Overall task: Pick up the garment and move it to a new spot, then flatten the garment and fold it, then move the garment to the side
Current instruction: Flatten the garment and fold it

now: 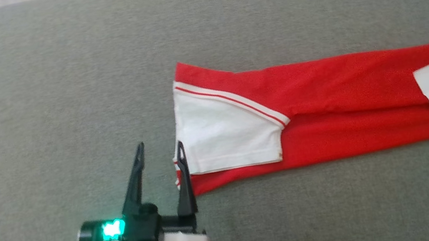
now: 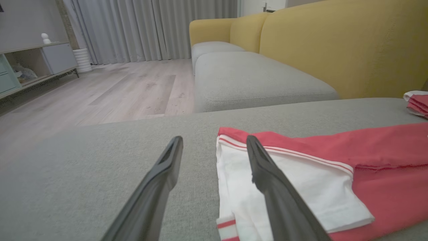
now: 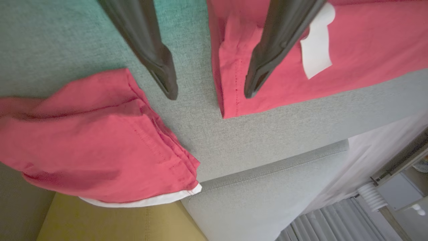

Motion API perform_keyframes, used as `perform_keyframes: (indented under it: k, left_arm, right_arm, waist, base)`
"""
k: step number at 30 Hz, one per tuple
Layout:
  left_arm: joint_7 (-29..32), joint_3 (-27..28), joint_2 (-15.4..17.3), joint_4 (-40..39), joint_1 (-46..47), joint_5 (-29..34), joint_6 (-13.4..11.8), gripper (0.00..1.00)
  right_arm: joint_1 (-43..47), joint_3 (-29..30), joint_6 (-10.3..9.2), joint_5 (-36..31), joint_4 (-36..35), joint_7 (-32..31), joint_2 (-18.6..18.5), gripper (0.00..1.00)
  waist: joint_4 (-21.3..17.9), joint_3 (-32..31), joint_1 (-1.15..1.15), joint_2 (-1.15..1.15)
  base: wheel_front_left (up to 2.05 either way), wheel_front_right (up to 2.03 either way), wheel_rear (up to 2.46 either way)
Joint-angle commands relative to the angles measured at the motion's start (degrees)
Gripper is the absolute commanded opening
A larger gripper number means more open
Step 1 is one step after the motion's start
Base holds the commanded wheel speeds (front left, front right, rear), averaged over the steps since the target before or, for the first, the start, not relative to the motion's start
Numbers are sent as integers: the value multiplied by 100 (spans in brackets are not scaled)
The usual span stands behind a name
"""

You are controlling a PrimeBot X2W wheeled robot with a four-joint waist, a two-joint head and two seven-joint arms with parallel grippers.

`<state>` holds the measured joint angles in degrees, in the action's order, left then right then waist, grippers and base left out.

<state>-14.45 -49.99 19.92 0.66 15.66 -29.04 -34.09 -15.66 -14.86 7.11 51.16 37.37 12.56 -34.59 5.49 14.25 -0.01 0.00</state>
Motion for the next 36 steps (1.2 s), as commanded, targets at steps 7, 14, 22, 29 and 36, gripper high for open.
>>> perform_keyframes:
  k: [7, 14, 22, 29, 36]
  left_arm:
    - [-54, 597, -256, -103, -278, 520, 282, 100]
    - [-54, 944, -458, -26, -505, 850, 565, 100]
    - [-54, 1248, -547, 16, -653, 1092, 818, 100]
    - [-54, 1403, -619, 115, -657, 1222, 1009, 100]
    - [-54, 1509, -789, 207, -725, 1280, 1130, 100]
  right_arm:
    - [-96, -128, 37, -194, 597, -585, 206, 100]
    - [-46, -143, 37, -95, 610, -930, 281, 0]
    - [-140, 91, 37, -236, 528, -812, -367, 0]
    - [-506, 352, 37, -296, -136, -1162, -870, 0]
    - [-329, 769, 37, 80, -2002, -1733, -540, 0]
  waist:
    - [231, -73, 1, 0]
    - [219, -104, 1, 0]
    - [-32, -80, 1, 0]
    - [-354, -71, 1, 0]
    - [-451, -162, 1, 0]
  base:
    - [0, 0, 0]
    - [0, 0, 0]
    - [0, 0, 0]
    - [0, 0, 0]
    - [0, 0, 0]
